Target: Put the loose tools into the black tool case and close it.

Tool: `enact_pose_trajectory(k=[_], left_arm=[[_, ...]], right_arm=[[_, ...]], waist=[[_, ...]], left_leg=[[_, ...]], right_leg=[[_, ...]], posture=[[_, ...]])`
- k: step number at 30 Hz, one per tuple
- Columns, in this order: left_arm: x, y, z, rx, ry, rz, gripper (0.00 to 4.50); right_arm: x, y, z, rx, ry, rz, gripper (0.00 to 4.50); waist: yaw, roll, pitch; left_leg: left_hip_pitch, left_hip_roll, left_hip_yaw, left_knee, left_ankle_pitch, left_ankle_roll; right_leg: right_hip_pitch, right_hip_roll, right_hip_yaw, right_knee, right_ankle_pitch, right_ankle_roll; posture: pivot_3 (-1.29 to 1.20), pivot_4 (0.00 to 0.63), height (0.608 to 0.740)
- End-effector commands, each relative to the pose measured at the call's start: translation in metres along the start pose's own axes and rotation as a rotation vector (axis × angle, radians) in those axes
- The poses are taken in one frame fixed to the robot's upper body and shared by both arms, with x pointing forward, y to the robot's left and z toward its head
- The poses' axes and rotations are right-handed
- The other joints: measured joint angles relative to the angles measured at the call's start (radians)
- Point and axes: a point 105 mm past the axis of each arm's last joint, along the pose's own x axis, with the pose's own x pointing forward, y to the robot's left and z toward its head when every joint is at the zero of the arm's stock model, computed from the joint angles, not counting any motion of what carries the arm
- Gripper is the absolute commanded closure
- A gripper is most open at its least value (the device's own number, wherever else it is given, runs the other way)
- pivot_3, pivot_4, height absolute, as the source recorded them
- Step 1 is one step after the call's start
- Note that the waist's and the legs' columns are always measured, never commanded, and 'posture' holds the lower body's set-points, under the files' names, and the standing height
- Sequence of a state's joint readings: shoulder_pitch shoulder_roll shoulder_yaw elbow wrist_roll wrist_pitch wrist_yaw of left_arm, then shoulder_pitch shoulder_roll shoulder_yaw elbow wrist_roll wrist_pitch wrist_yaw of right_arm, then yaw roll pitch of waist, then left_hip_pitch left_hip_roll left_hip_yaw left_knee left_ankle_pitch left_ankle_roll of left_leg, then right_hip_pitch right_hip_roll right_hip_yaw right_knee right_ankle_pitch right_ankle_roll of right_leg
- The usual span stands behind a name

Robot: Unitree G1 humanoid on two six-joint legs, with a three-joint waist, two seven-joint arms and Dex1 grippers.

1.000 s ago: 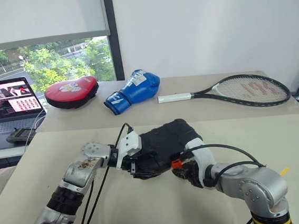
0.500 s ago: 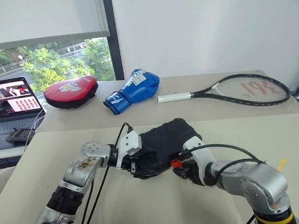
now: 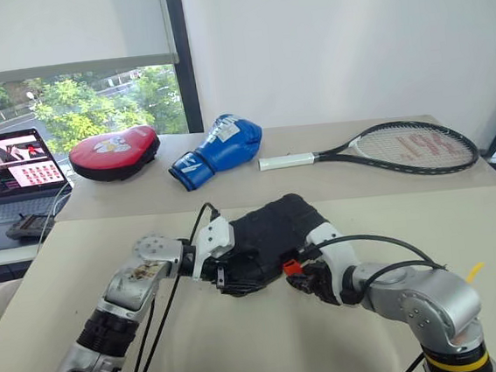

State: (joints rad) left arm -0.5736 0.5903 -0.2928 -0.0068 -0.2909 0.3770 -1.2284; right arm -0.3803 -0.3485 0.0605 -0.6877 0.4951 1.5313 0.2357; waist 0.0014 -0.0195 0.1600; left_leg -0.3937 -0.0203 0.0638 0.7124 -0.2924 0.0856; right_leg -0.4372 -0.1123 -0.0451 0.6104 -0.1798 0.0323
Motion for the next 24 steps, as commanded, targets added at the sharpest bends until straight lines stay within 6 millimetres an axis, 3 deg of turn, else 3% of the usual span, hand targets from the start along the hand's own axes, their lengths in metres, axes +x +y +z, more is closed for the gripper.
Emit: enact_pose_trajectory(k=[1, 5, 24], left_arm=[[0.006, -0.012, -0.030, -0.090, 0.097, -0.039, 0.21], [0.007, -0.012, -0.030, -0.090, 0.096, -0.047, 0.21], [0.007, -0.014, -0.033, -0.100, 0.097, -0.039, 0.21]], right_arm=[[-0.008, -0.001, 0.023, -0.049, -0.113, -0.003, 3.33], [-0.001, -0.002, 0.013, -0.045, -0.058, 0.017, 3.33], [-0.015, -0.003, 0.039, -0.068, -0.204, -0.007, 3.33]], waist=[[-0.001, 0.000, 0.000], [-0.001, 0.000, 0.000], [-0.004, 0.000, 0.000]], left_leg=[[0.000, 0.000, 0.000, 0.000, 0.000, 0.000], [0.000, 0.000, 0.000, 0.000, 0.000, 0.000], [0.001, 0.000, 0.000, 0.000, 0.000, -0.001]], right_leg=[[0.000, 0.000, 0.000, 0.000, 0.000, 0.000], [0.000, 0.000, 0.000, 0.000, 0.000, 0.000], [0.001, 0.000, 0.000, 0.000, 0.000, 0.000]], posture=[[0.00, 0.150, 0.740], [0.00, 0.150, 0.740], [0.00, 0.150, 0.740]])
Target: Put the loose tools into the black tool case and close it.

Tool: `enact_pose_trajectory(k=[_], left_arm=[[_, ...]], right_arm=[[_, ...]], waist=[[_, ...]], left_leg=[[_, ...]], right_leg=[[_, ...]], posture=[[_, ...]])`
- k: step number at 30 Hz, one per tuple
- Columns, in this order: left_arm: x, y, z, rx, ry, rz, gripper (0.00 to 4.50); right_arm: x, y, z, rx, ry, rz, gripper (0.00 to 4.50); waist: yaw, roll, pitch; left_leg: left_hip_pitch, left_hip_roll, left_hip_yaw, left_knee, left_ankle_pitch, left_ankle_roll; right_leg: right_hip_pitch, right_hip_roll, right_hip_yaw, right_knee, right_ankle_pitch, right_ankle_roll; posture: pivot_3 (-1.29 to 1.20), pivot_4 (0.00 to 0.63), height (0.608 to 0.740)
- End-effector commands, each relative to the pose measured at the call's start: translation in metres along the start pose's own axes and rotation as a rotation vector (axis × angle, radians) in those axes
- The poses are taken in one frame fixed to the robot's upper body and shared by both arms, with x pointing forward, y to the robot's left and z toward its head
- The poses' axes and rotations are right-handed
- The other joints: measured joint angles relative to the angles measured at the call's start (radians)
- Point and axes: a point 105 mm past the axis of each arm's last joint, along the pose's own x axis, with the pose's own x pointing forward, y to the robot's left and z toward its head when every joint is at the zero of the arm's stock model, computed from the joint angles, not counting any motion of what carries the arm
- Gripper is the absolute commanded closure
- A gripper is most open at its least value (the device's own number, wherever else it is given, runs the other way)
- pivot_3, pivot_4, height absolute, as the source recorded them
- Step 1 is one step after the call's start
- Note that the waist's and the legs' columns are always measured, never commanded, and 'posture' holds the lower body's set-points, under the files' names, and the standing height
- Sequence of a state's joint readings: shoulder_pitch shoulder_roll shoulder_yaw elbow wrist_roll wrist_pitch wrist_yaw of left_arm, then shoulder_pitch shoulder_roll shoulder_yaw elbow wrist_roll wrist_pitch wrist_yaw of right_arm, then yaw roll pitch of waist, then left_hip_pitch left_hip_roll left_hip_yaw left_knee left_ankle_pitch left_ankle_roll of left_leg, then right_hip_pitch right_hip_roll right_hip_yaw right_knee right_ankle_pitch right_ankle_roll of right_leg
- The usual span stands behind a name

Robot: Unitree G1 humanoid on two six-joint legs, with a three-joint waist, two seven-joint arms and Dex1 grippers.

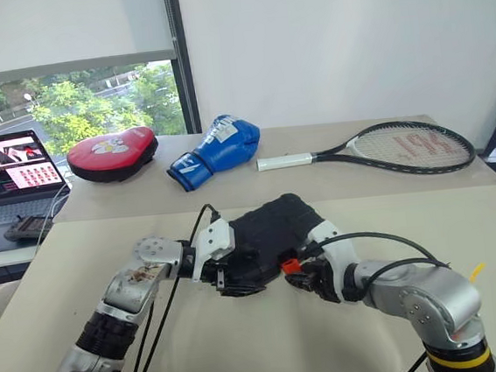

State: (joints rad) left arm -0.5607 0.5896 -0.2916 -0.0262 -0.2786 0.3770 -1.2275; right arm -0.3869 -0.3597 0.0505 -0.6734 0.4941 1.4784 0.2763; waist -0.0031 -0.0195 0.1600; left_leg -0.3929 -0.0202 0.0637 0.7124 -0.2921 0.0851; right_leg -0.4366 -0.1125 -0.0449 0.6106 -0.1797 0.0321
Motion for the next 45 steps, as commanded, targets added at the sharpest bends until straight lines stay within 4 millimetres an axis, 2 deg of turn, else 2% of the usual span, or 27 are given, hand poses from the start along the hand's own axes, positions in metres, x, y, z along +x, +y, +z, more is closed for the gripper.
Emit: enact_pose_trajectory(k=[1, 10, 12, 14, 17, 21, 22, 23, 25, 26, 32, 35, 42, 45], left_arm=[[0.007, -0.012, -0.032, -0.110, 0.091, -0.039, 0.21], [0.006, -0.013, -0.032, -0.112, 0.092, -0.039, 0.21], [0.006, -0.013, -0.032, -0.113, 0.092, -0.038, 0.21], [0.006, -0.013, -0.032, -0.114, 0.090, -0.036, 0.21], [0.006, -0.012, -0.032, -0.114, 0.091, -0.034, 0.21], [0.006, -0.012, -0.032, -0.113, 0.091, -0.029, 0.21], [0.006, -0.011, -0.032, -0.113, 0.090, -0.028, 0.21], [0.006, -0.011, -0.032, -0.112, 0.091, -0.028, 0.21], [0.007, -0.011, -0.032, -0.111, 0.091, -0.026, 0.21], [0.007, -0.011, -0.032, -0.111, 0.091, -0.025, 0.21], [0.009, -0.011, -0.032, -0.108, 0.092, -0.024, 0.21], [0.010, -0.011, -0.031, -0.108, 0.090, -0.024, 0.21], [0.011, -0.012, -0.033, -0.115, 0.086, -0.019, 0.21], [0.009, -0.010, -0.030, -0.107, 0.064, 0.009, 0.21]], right_arm=[[-0.014, -0.002, 0.033, -0.064, -0.162, -0.034, 3.33], [-0.007, -0.005, 0.034, -0.069, -0.148, -0.046, 3.33], [-0.007, -0.007, 0.032, -0.076, -0.141, -0.049, 2.33], [-0.012, -0.009, 0.033, -0.065, -0.149, -0.055, 1.80], [-0.023, -0.012, 0.027, -0.064, -0.126, -0.044, 1.80], [-0.038, -0.010, 0.010, -0.054, -0.062, -0.009, 2.91], [-0.039, -0.008, 0.008, -0.053, -0.054, 0.003, 3.13], [-0.039, -0.007, 0.007, -0.051, -0.048, 0.013, 3.62], [-0.035, -0.004, 0.004, -0.049, -0.026, 0.038, 4.26], [-0.032, -0.003, 0.004, -0.051, -0.014, 0.049, 4.43], [0.001, -0.011, 0.009, -0.051, 0.049, 0.075, 4.43], [0.017, -0.027, 0.012, -0.080, 0.081, 0.040, 4.43], [0.025, -0.033, 0.034, -0.112, 0.045, 0.063, 4.43], [0.014, -0.023, 0.035, -0.125, 0.010, 0.103, 4.43]], waist=[[0.000, 0.000, 0.000], [0.000, 0.000, 0.000], [0.000, 0.000, 0.000], [0.000, 0.000, 0.000], [0.001, 0.000, 0.000], [0.006, 0.000, 0.000], [0.007, 0.000, 0.000], [0.007, 0.000, 0.000], [0.009, 0.000, 0.000], [0.009, 0.000, 0.000], [0.009, 0.000, 0.000], [0.009, 0.000, 0.000], [0.006, 0.000, 0.000], [0.005, 0.000, 0.000]], left_leg=[[0.000, 0.000, 0.000, 0.000, 0.000, 0.000], [0.000, 0.000, 0.000, 0.000, 0.000, 0.000], [0.000, 0.000, 0.000, 0.000, 0.000, 0.000], [0.000, 0.000, 0.000, 0.000, 0.000, 0.000], [0.000, -0.001, 0.000, 0.000, 0.000, 0.000], [0.000, 0.000, 0.000, 0.000, 0.000, 0.001], [0.001, 0.000, 0.000, 0.000, -0.001, 0.001], [0.001, 0.000, 0.000, 0.000, -0.001, 0.001], [0.001, 0.000, 0.000, 0.000, -0.001, 0.001], [0.001, 0.000, 0.000, 0.000, 0.000, 0.001], [0.003, 0.000, 0.000, 0.000, 0.000, 0.001], [0.003, 0.000, 0.000, 0.000, 0.000, 0.001], [0.002, 0.000, 0.000, 0.000, 0.000, 0.001], [0.002, 0.000, 0.000, 0.000, 0.000, 0.001]], right_leg=[[0.000, 0.000, 0.000, 0.000, 0.000, 0.000], [0.000, 0.000, 0.000, 0.000, 0.000, 0.000], [0.000, 0.000, 0.000, 0.000, 0.000, 0.000], [0.000, 0.000, 0.000, 0.000, 0.000, 0.000], [0.000, 0.000, 0.000, 0.000, 0.000, 0.000], [0.001, -0.001, 0.000, -0.001, 0.000, 0.000], [0.002, 0.000, -0.001, -0.001, 0.000, 0.000], [0.002, 0.000, -0.001, -0.001, 0.000, 0.000], [0.002, -0.001, 0.000, -0.001, 0.000, 0.000], [0.002, -0.001, 0.000, -0.001, 0.000, 0.000], [0.003, -0.001, 0.000, -0.001, 0.000, 0.000], [0.003, -0.001, 0.000, -0.001, 0.000, 0.000], [0.003, -0.001, 0.000, -0.001, 0.000, -0.001], [0.002, -0.001, 0.001, 0.000, 0.000, -0.001]], posture=[[0.00, 0.150, 0.740], [0.00, 0.150, 0.740], [0.00, 0.150, 0.740], [0.00, 0.150, 0.740], [0.00, 0.150, 0.740], [0.00, 0.150, 0.740], [0.00, 0.150, 0.740], [0.00, 0.150, 0.740], [0.00, 0.150, 0.740], [0.00, 0.150, 0.740], [0.00, 0.150, 0.740], [0.00, 0.150, 0.740], [0.00, 0.150, 0.740], [0.00, 0.150, 0.740]])
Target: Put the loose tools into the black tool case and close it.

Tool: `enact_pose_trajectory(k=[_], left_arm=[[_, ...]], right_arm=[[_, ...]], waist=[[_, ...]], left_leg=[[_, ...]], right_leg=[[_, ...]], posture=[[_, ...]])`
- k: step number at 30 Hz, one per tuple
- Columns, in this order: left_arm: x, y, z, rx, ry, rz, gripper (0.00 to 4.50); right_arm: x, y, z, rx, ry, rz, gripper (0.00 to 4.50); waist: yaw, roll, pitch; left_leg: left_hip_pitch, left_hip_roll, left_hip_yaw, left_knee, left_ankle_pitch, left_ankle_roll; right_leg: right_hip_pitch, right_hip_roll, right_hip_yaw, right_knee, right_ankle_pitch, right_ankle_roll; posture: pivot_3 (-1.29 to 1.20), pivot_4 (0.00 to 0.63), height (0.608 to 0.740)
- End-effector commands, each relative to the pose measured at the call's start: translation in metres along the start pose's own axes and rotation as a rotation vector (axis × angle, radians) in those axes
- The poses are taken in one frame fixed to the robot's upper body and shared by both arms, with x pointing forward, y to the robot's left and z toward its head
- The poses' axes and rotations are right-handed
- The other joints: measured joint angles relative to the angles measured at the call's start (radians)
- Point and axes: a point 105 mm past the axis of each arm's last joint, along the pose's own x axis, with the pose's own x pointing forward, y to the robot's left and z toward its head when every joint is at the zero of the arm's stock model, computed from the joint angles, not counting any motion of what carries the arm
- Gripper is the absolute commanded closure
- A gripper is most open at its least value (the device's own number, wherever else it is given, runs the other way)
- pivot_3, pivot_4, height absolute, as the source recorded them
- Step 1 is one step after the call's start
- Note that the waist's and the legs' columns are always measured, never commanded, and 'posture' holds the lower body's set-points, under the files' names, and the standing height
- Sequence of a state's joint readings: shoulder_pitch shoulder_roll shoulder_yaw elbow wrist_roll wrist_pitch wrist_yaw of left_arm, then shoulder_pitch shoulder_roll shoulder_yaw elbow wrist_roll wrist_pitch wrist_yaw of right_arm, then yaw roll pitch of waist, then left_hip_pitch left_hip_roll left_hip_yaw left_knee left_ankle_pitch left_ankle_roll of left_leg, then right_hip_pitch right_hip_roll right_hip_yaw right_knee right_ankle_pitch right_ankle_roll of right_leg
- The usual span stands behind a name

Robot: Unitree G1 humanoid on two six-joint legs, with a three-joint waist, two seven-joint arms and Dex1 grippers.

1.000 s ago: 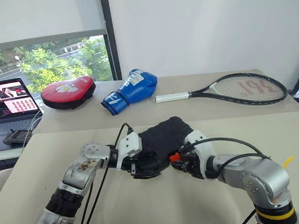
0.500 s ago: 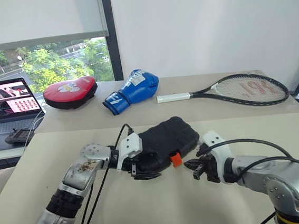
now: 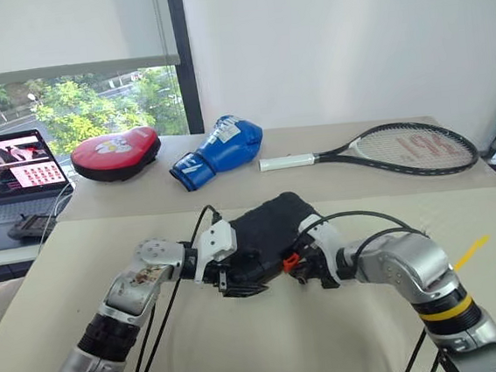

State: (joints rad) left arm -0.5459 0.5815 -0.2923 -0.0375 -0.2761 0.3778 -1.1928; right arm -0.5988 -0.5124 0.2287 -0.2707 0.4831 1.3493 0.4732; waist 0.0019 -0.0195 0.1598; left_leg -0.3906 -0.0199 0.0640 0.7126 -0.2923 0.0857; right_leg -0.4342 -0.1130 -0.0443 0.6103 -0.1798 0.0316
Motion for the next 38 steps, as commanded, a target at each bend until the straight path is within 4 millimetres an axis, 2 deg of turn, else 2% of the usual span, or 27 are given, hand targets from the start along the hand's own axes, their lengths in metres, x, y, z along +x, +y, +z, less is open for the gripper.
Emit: enact_pose_trajectory(k=[1, 4, 8, 14, 18, 20, 22, 27, 28, 33, 38], left_arm=[[0.005, -0.009, -0.028, -0.104, 0.062, -0.005, 0.21], [-0.001, -0.005, -0.022, -0.108, 0.014, 0.044, 0.21], [-0.018, -0.006, 0.000, -0.116, -0.172, 0.164, 0.21], [-0.035, -0.013, 0.007, -0.160, -0.208, 0.239, 0.21], [-0.054, -0.028, 0.007, -0.260, -0.258, 0.241, 0.11], [-0.062, -0.028, 0.008, -0.267, -0.280, 0.292, 0.00], [-0.074, -0.031, 0.001, -0.288, -0.266, 0.364, 0.00], [-0.101, -0.046, -0.016, -0.352, -0.212, 0.442, 0.00], [-0.105, -0.049, -0.019, -0.362, -0.196, 0.450, 0.00], [-0.125, -0.063, -0.037, -0.386, -0.085, 0.469, 0.00], [-0.129, -0.065, -0.038, -0.400, -0.074, 0.430, 0.00]], right_arm=[[-0.026, 0.008, 0.032, -0.115, -0.183, -0.009, 4.43], [-0.039, 0.015, 0.026, -0.150, -0.226, -0.006, 4.43], [-0.072, 0.025, 0.018, -0.155, -0.369, -0.049, 4.43], [-0.086, 0.039, 0.002, -0.140, -0.413, -0.029, 4.43], [-0.100, 0.044, -0.006, -0.146, -0.499, -0.038, 3.28], [-0.110, 0.037, -0.015, -0.135, -0.507, -0.063, 2.62], [-0.128, 0.027, -0.028, -0.156, -0.492, -0.122, 2.06], [-0.163, 0.012, -0.051, -0.219, -0.451, -0.218, 0.22], [-0.169, 0.010, -0.054, -0.224, -0.449, -0.223, 0.06], [-0.187, 0.005, -0.069, -0.230, -0.421, -0.234, 0.06], [-0.189, -0.001, -0.076, -0.231, -0.405, -0.207, 0.06]], waist=[[0.000, 0.000, 0.000], [0.000, 0.000, 0.000], [0.000, 0.000, 0.000], [0.005, 0.000, 0.000], [0.007, 0.000, 0.001], [0.009, 0.000, 0.001], [0.014, 0.000, 0.001], [0.013, 0.000, 0.001], [0.013, 0.000, 0.001], [0.013, 0.000, 0.001], [0.016, 0.000, 0.002]], left_leg=[[0.000, 0.000, 0.000, 0.000, 0.000, 0.000], [-0.001, 0.000, 0.000, -0.001, 0.000, 0.000], [-0.003, 0.001, -0.001, -0.002, 0.000, 0.000], [-0.005, 0.002, -0.001, -0.001, 0.000, -0.002], [-0.006, 0.002, -0.001, -0.002, 0.000, -0.002], [-0.007, 0.002, -0.001, -0.002, 0.000, -0.003], [-0.007, 0.001, -0.001, -0.001, 0.000, -0.004], [-0.006, 0.001, -0.001, -0.001, -0.002, -0.001], [-0.005, 0.001, -0.001, -0.001, -0.002, -0.001], [-0.003, 0.002, -0.001, -0.001, -0.001, -0.002], [-0.002, 0.003, -0.001, -0.001, -0.002, -0.003]], right_leg=[[0.000, 0.000, 0.000, 0.000, 0.000, 0.000], [-0.001, 0.000, 0.000, 0.000, 0.000, 0.000], [-0.004, -0.001, 0.000, -0.001, 0.000, 0.000], [-0.005, -0.001, 0.000, -0.001, 0.000, 0.001], [-0.005, -0.001, 0.000, -0.001, -0.001, 0.001], [-0.006, 0.000, -0.001, -0.001, -0.001, 0.000], [-0.006, -0.001, -0.001, -0.002, -0.001, 0.001], [-0.003, -0.001, -0.001, -0.004, -0.002, 0.002], [-0.003, -0.001, -0.001, -0.004, -0.002, 0.002], [-0.002, 0.000, 0.000, -0.003, -0.007, -0.001], [-0.002, -0.001, 0.001, -0.002, -0.009, -0.004]], posture=[[0.00, 0.150, 0.740], [0.00, 0.150, 0.740], [0.00, 0.150, 0.740], [0.00, 0.150, 0.740], [0.00, 0.150, 0.740], [0.00, 0.150, 0.740], [0.00, 0.150, 0.740], [0.00, 0.150, 0.740], [0.00, 0.150, 0.740], [0.00, 0.150, 0.740], [0.00, 0.150, 0.740]])
